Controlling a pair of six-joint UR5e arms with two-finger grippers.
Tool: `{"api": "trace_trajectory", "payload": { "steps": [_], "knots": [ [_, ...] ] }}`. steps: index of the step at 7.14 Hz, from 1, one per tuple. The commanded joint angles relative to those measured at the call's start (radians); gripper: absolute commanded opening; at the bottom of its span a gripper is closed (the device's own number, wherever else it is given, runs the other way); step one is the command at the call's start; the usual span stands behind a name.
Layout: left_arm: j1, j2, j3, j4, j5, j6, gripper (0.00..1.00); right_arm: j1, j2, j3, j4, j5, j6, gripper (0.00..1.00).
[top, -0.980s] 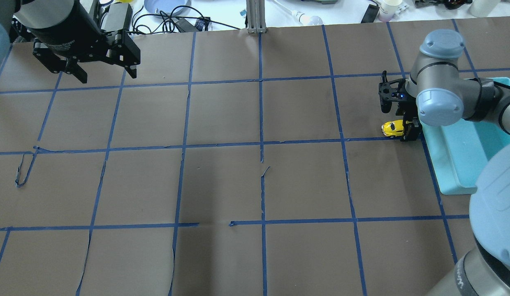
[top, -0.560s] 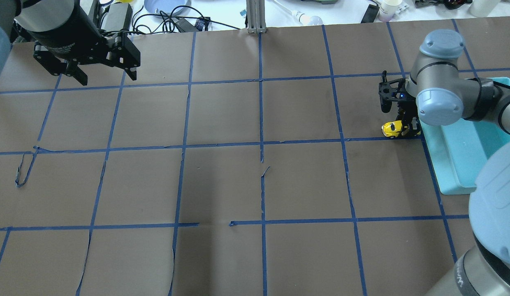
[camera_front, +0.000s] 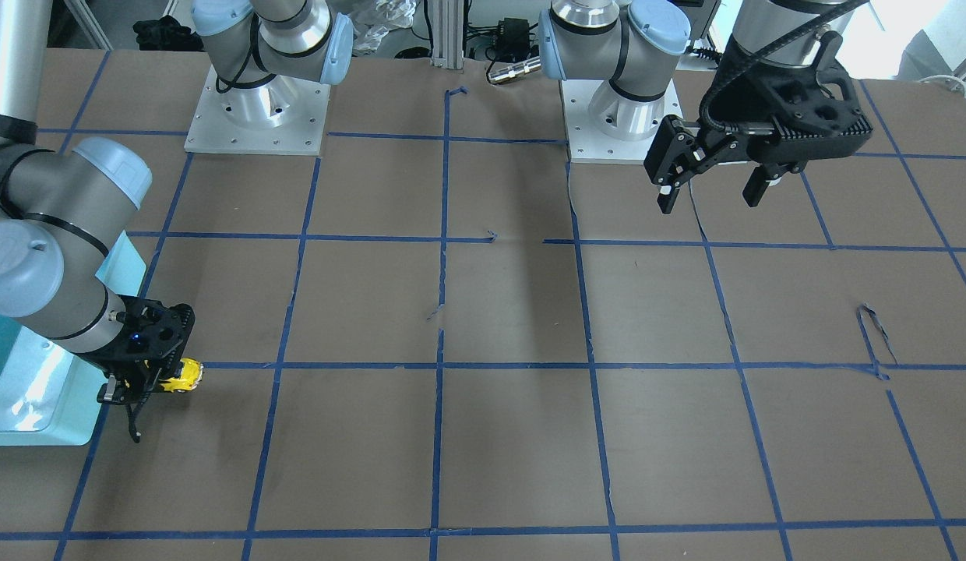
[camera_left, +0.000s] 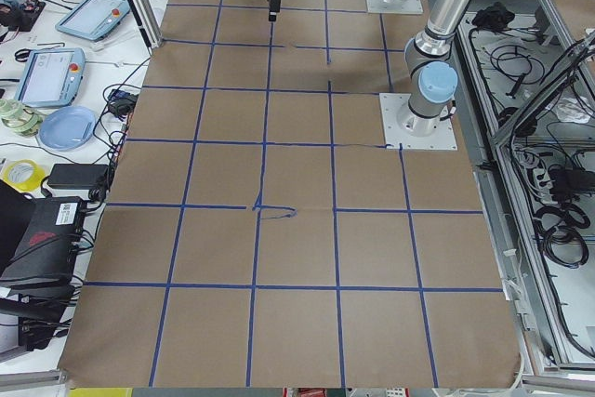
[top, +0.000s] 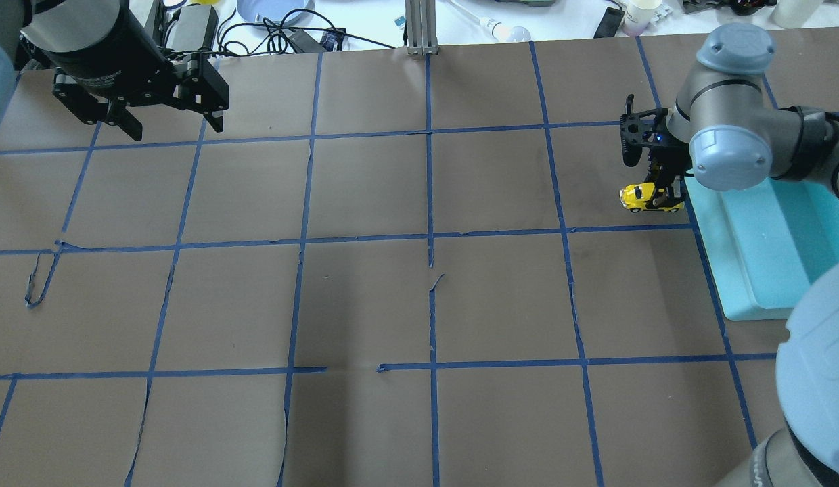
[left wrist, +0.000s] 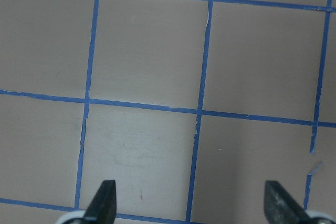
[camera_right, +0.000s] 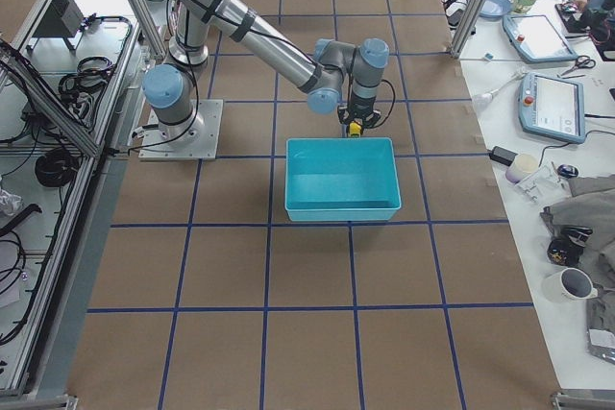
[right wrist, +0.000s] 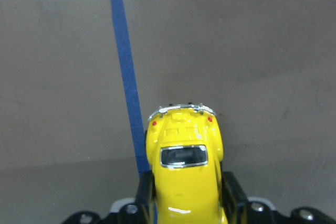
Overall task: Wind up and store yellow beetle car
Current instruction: 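Lift the car and carry it over the light-blue bin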
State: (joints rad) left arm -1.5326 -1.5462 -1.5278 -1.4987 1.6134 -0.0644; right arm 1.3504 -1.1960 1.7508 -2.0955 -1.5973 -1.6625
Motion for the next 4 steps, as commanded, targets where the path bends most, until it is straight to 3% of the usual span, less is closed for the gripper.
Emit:
{"api": "trace_trajectory", "payload": {
  "steps": [1,2,3,4],
  "knots": [
    [0.000,0.000,0.000,0.000,-0.001,0.000,1.00,0.044,-0.080,-0.164,0.265,0.013,0.058,0.00],
    [-0.001,0.000,0.000,0.000,-0.001,0.000,1.00,0.039,-0.083,-0.271,0.399,-0.007,0.058,0.00],
    [0.000,0.000,-0.002,0.000,-0.001,0.002,1.00,0.000,-0.092,-0.318,0.460,-0.088,0.056,0.00],
    [0.000,0.000,-0.002,0.000,-0.001,0.000,1.00,-0.096,-0.097,-0.313,0.469,-0.105,0.025,0.00]
  ]
}}
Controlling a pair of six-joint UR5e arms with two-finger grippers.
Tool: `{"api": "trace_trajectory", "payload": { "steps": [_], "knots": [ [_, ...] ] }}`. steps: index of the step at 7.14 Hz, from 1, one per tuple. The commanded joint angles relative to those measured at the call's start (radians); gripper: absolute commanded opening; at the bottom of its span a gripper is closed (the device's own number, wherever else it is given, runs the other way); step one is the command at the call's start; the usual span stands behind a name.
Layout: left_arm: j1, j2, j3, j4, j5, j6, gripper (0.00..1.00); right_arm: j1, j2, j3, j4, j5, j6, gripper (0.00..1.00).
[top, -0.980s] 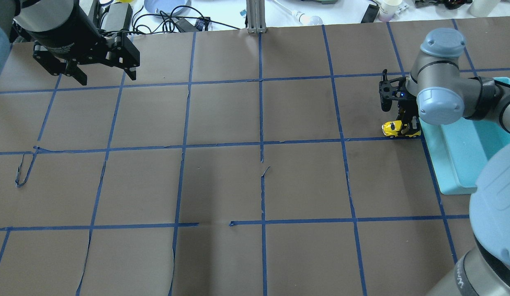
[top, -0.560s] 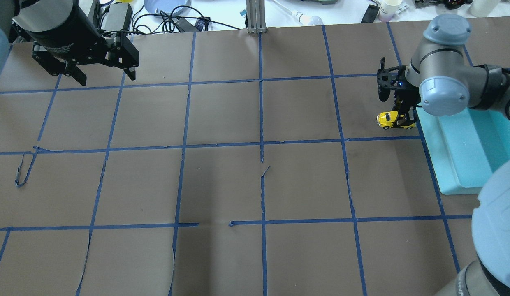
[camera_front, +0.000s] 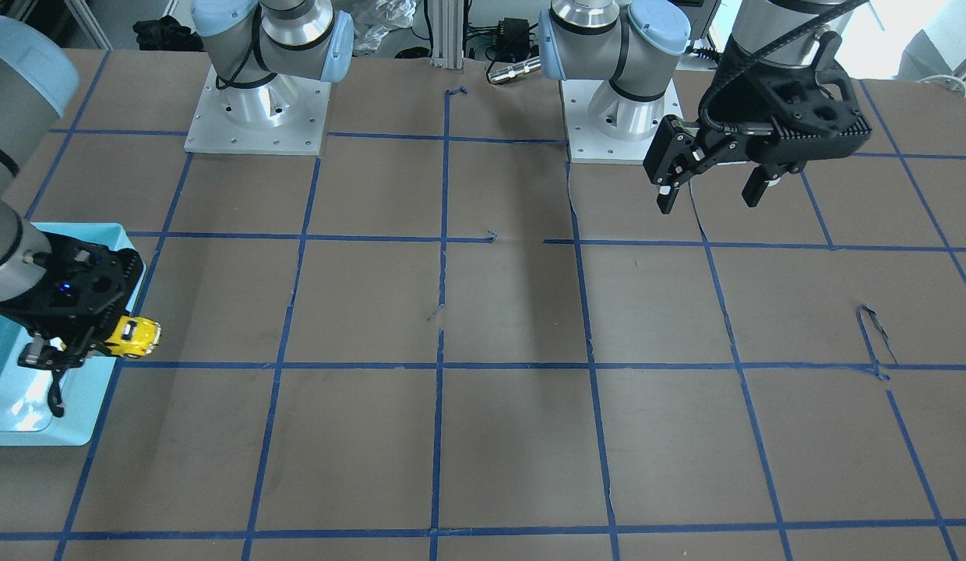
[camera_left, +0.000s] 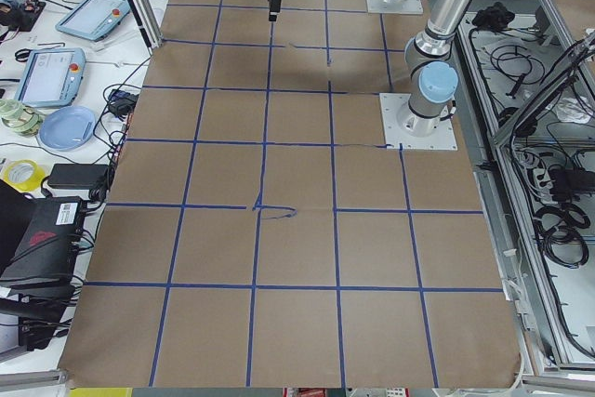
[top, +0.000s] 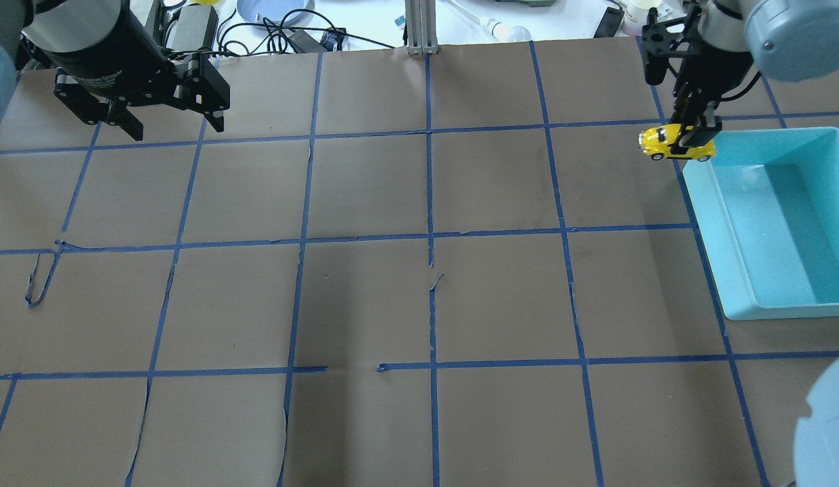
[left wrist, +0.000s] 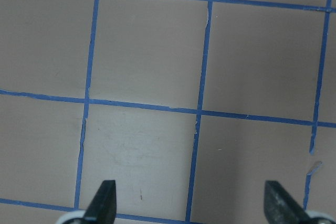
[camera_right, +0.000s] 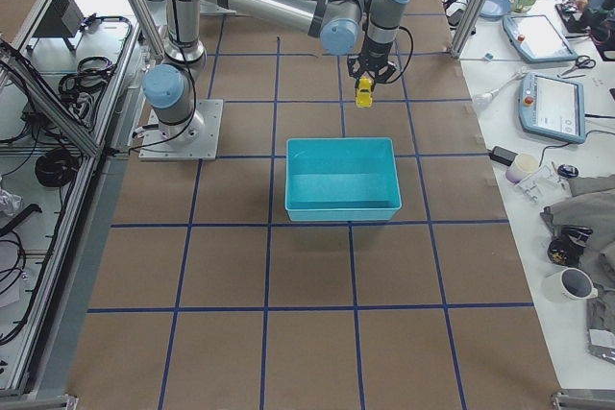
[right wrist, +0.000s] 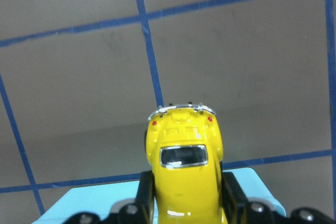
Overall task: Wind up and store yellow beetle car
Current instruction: 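Lift the car and carry it over the light-blue bin, then lower the car into the bin and open the right gripper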
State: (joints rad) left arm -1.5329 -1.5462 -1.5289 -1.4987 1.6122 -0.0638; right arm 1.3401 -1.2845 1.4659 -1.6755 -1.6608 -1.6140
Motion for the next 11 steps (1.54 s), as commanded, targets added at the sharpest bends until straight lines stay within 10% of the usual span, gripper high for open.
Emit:
{"api": "trace_trajectory", "payload": {
  "steps": [1,7,9,11],
  "knots": [
    [-0.001,0.000,0.000,0.000,0.000,-0.001,1.00,-0.169,0.001,-0.013,0.034,-0.042,-0.144,0.00],
    [-0.003,0.000,0.001,0.000,-0.002,-0.001,1.00,-0.289,0.118,0.263,-0.325,-0.103,-0.337,0.00],
    [-0.004,0.000,0.000,0.000,-0.002,-0.001,1.00,-0.289,0.119,0.261,-0.325,-0.102,-0.336,0.99],
    [-0.004,0.000,0.000,0.000,0.000,-0.001,1.00,-0.289,0.094,0.232,-0.337,-0.096,-0.319,1.00]
  ]
}}
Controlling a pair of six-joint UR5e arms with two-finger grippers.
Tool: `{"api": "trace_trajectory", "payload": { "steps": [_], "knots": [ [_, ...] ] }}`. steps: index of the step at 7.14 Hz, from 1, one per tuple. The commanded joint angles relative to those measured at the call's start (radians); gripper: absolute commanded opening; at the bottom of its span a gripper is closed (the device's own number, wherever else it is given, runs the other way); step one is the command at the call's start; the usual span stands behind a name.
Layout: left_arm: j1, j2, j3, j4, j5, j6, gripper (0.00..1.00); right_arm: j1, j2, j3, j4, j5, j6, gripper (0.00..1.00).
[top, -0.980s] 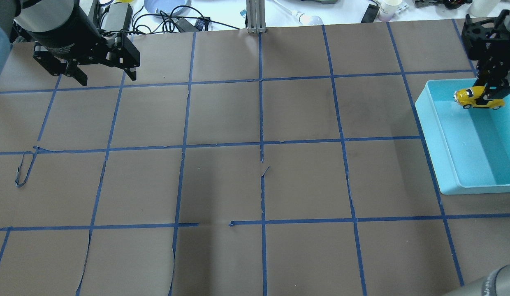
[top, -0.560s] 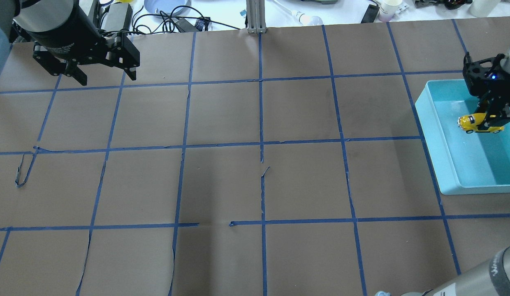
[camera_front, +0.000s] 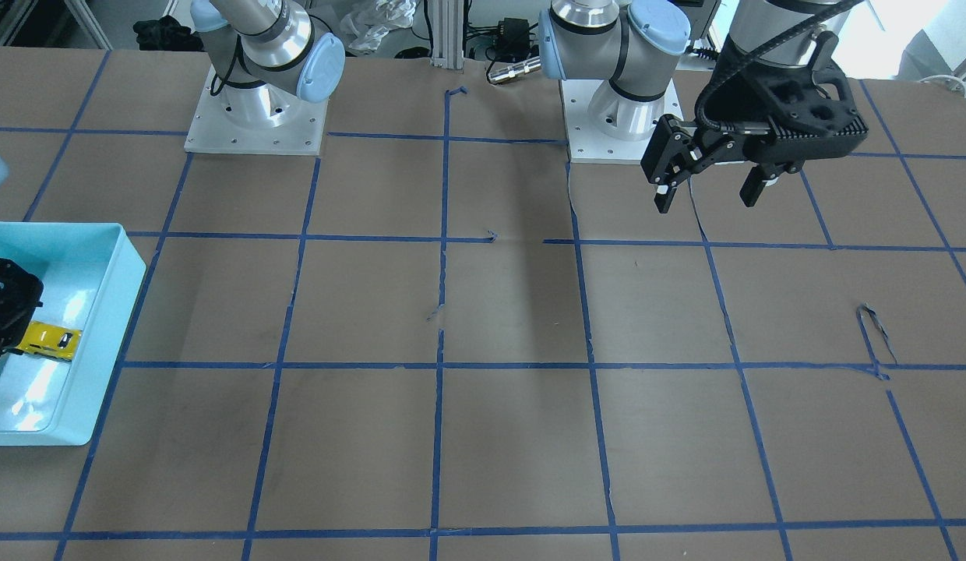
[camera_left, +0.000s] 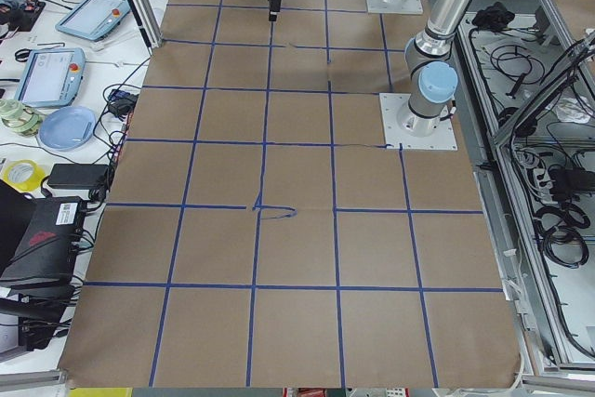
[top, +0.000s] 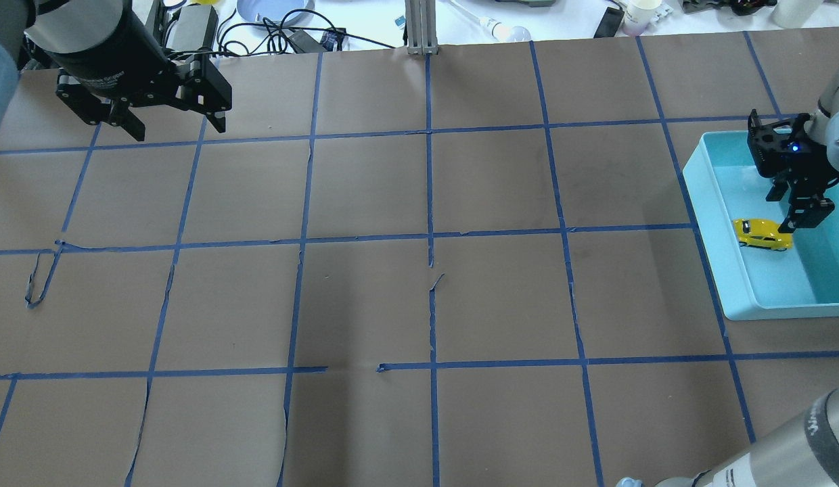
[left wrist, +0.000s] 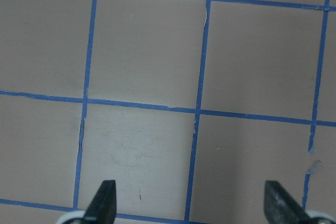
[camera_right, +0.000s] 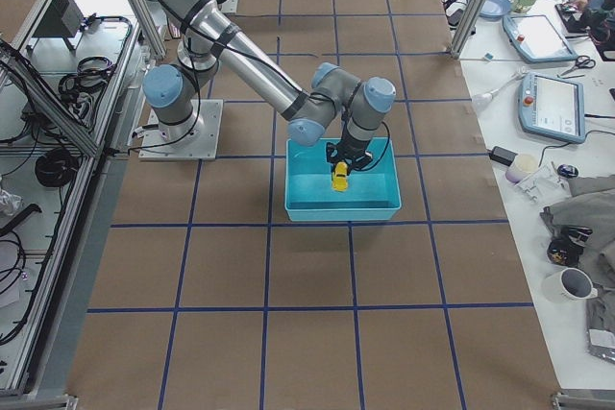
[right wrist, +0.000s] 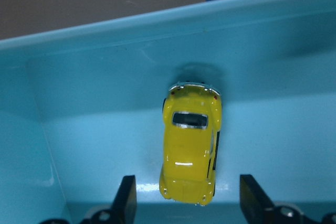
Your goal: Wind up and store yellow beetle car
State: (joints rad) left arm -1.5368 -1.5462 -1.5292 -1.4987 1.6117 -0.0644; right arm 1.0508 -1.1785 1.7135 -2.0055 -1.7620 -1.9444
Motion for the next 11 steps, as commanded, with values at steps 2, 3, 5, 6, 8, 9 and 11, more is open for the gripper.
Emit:
{"api": "trace_trajectory", "payload": {
  "steps": [2,3,5,6,8,9,11],
  "knots": [
    [0.001,0.000,0.000,0.000,0.001,0.000,1.00,0.001,-0.080,-0.073,0.011,0.012,0.126,0.93],
    [0.000,0.000,0.000,0.000,-0.001,0.000,1.00,0.008,-0.116,-0.099,0.074,0.012,0.316,0.96],
    [0.000,0.000,0.000,0.000,-0.001,0.000,1.00,0.015,-0.203,-0.136,0.221,0.103,0.726,1.00],
    [0.003,0.000,0.000,0.000,0.001,0.000,1.00,0.030,-0.246,-0.158,0.311,0.201,1.006,1.00],
    [0.001,0.000,0.000,0.000,-0.001,0.000,1.00,0.160,-0.267,-0.225,0.327,0.182,1.470,1.00],
    [0.001,0.000,0.000,0.000,-0.001,0.000,1.00,0.176,-0.270,-0.227,0.341,0.185,1.675,1.00],
    [0.003,0.000,0.000,0.000,-0.001,0.000,1.00,0.277,-0.315,-0.219,0.405,0.194,1.970,1.00]
  ]
}}
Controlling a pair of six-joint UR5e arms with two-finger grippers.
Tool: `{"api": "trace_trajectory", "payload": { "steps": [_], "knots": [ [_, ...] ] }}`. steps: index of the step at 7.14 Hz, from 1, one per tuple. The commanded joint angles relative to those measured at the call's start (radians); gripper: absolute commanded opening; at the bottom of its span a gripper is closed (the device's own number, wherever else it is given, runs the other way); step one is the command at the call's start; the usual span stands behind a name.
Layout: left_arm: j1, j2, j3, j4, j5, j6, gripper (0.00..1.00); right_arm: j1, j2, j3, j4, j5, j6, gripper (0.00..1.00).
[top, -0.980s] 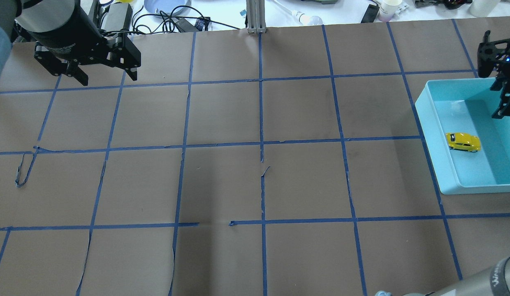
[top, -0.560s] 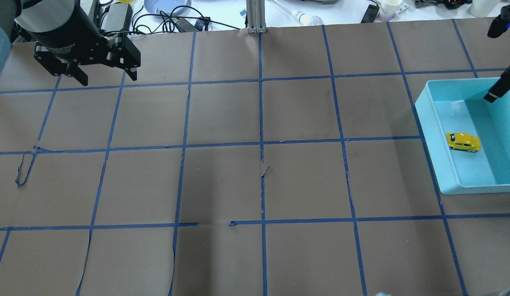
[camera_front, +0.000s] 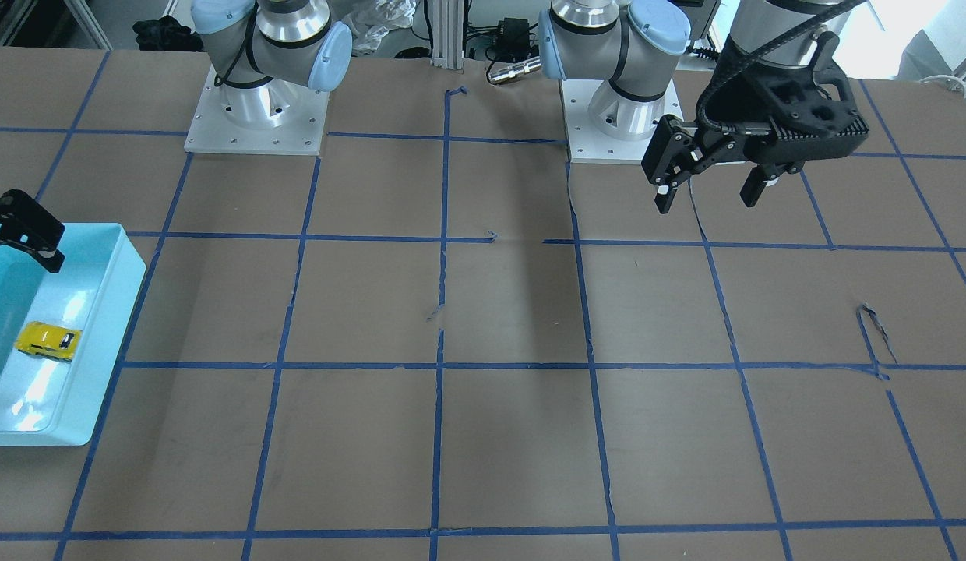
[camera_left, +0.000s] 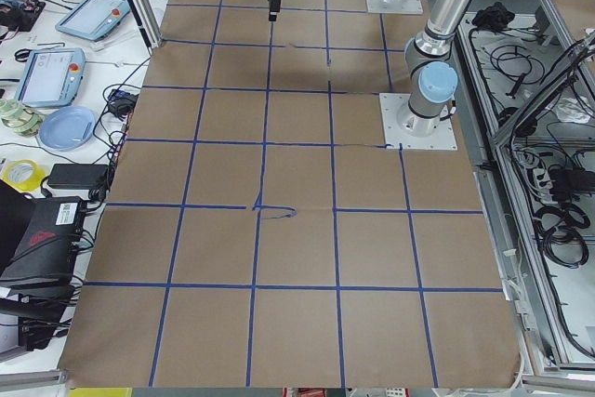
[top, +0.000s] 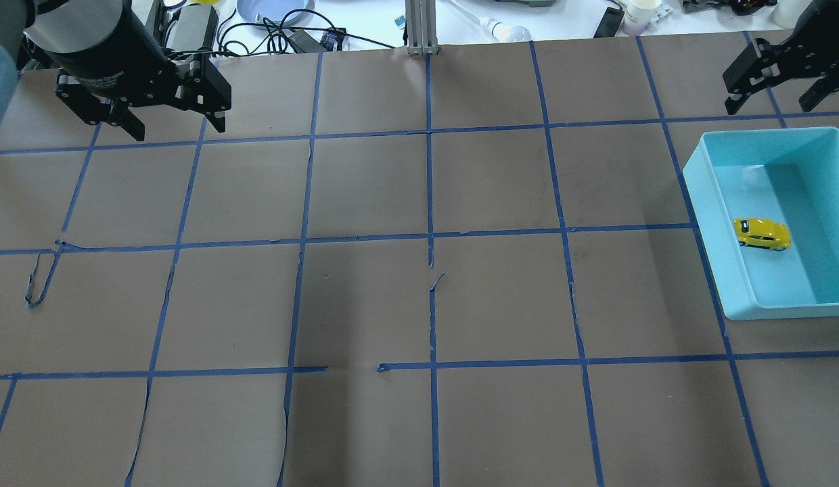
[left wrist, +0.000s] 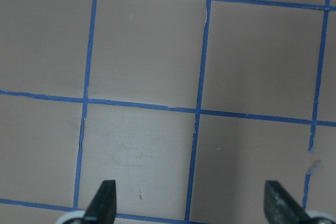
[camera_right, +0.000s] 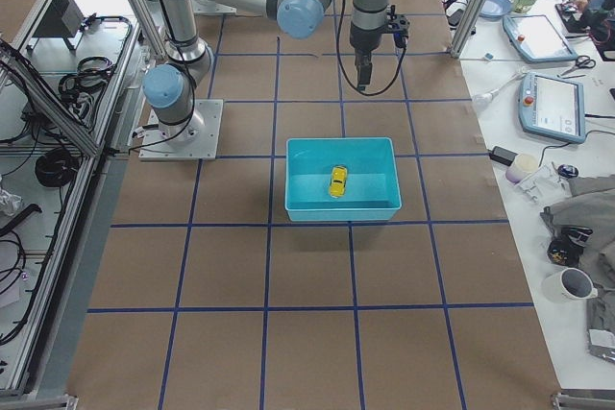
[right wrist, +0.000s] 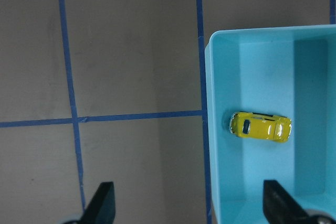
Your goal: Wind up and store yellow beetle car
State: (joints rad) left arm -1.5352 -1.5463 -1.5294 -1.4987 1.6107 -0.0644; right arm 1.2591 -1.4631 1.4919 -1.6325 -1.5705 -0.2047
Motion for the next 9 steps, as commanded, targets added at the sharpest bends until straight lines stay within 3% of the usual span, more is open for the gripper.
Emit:
{"api": "trace_trajectory", "payload": {
  "steps": [1,2,9],
  "knots": [
    [0.000,0.000,0.000,0.000,0.000,0.000,1.00,0.182,-0.034,0.007,0.033,-0.012,0.366,1.00],
    [0.001,0.000,0.000,0.000,0.002,0.000,1.00,0.272,-0.042,0.002,0.017,-0.002,0.379,1.00],
    [0.001,0.000,0.000,-0.002,0.000,0.000,1.00,0.281,-0.052,0.008,0.030,0.000,0.384,1.00]
  ]
}}
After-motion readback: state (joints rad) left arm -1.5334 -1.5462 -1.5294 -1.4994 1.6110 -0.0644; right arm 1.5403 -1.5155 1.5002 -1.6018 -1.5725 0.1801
